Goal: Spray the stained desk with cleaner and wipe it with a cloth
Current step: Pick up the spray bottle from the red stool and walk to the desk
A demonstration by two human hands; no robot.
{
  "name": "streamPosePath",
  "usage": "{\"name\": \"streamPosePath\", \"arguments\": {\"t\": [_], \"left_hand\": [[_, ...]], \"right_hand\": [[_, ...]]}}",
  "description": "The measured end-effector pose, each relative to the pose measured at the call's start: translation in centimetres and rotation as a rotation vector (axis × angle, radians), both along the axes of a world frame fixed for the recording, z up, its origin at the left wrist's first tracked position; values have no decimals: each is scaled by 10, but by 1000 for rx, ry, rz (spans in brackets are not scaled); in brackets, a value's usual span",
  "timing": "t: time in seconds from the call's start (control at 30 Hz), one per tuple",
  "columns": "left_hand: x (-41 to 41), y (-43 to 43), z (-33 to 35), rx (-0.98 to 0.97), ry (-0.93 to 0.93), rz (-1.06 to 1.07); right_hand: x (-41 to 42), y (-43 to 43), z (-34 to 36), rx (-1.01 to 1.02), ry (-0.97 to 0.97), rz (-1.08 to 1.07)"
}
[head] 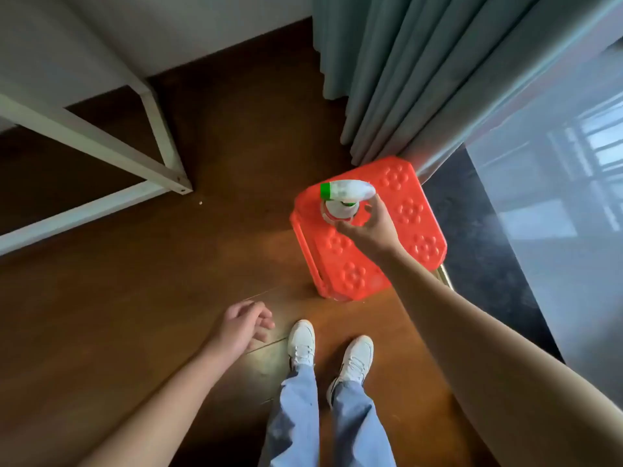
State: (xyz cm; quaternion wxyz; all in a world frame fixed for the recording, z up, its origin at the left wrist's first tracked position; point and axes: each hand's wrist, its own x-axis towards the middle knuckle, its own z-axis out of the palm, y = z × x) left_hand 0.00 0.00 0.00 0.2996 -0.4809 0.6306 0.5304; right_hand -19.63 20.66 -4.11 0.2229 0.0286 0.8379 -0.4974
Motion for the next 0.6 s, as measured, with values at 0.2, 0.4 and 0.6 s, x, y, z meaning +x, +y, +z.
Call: {"name": "streamPosePath", "arguments": {"t": [0.2, 0.4, 0.6], "left_hand": [[4, -4, -12, -35, -6, -45], [22, -9, 2, -79, -31, -41], [57, -4, 38, -90, -62, -55]], "right_hand": [[-13, -17, -23, 141, 67, 27], [0, -4, -9, 224, 73, 39], [82, 37, 45, 187, -4, -5]]}}
